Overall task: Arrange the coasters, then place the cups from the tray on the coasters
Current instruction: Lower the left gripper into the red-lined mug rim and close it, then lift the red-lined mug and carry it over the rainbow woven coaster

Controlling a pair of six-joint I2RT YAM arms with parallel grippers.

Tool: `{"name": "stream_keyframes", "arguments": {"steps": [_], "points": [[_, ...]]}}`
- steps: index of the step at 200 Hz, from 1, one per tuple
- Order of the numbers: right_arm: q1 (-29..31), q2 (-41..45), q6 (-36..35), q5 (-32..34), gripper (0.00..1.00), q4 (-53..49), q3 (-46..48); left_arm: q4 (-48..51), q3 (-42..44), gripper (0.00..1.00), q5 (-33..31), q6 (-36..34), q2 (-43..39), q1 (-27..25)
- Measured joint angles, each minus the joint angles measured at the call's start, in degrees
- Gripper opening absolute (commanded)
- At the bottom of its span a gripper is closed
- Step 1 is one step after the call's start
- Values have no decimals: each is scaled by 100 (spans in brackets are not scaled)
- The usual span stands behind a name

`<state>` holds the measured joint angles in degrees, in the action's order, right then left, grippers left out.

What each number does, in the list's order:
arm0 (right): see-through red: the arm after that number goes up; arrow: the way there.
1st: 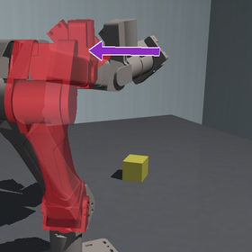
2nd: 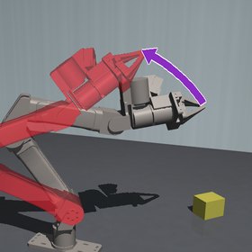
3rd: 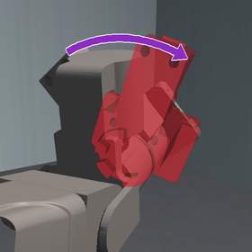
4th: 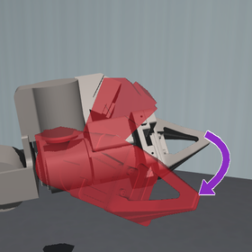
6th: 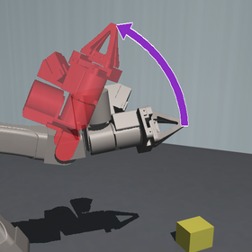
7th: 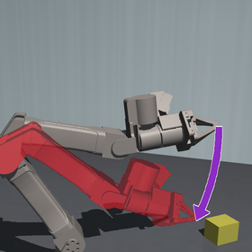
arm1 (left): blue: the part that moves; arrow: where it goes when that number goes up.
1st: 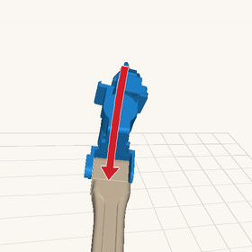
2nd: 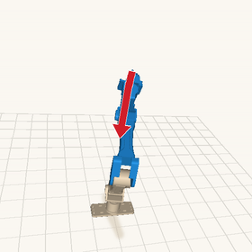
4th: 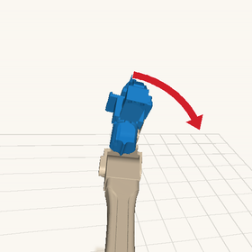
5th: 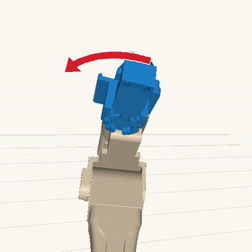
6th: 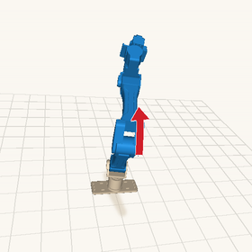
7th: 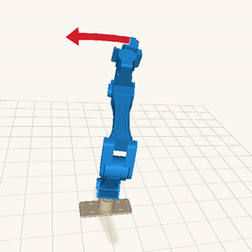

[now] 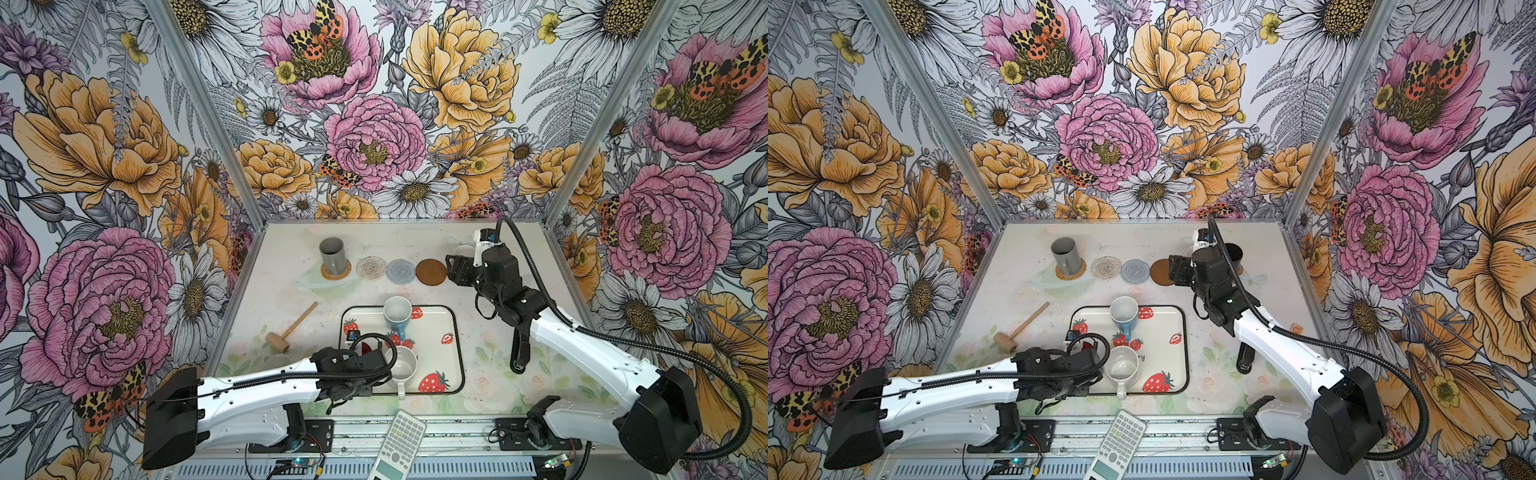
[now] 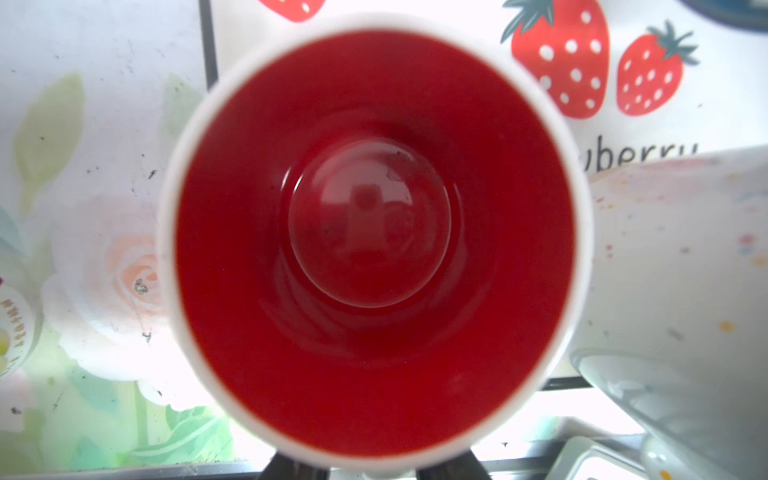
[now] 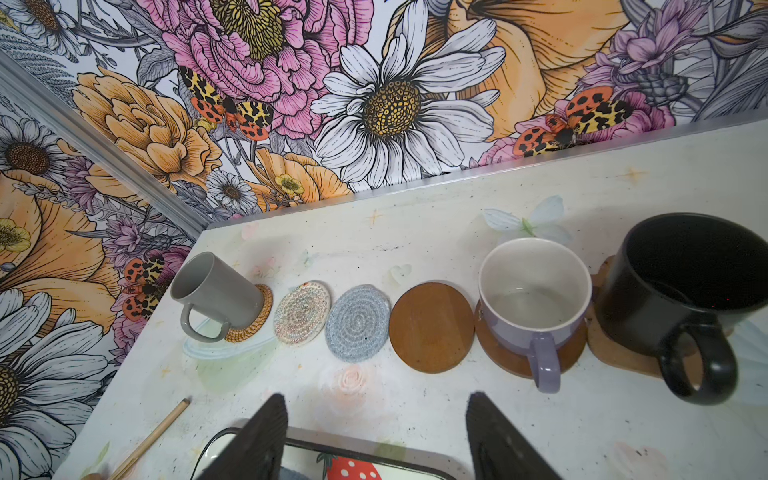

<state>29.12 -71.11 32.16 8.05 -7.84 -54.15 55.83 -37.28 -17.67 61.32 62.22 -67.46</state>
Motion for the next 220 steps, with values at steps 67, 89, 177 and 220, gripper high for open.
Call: {"name": "stream_keyframes", "arguments": {"steps": [67,89,177,220], "points": [[-98,-234,2,-111,70,0,0,-205,20,29,-87,26,389,59],[-144,-264,4,-131,70,0,-2,-214,15,21,-120,20,529,81],[-223,-444,39,-236,70,0,-44,-79,-330,0,-179,-179,442,485],[-260,-452,39,-256,69,0,-46,114,-894,0,-166,-588,339,785]]}}
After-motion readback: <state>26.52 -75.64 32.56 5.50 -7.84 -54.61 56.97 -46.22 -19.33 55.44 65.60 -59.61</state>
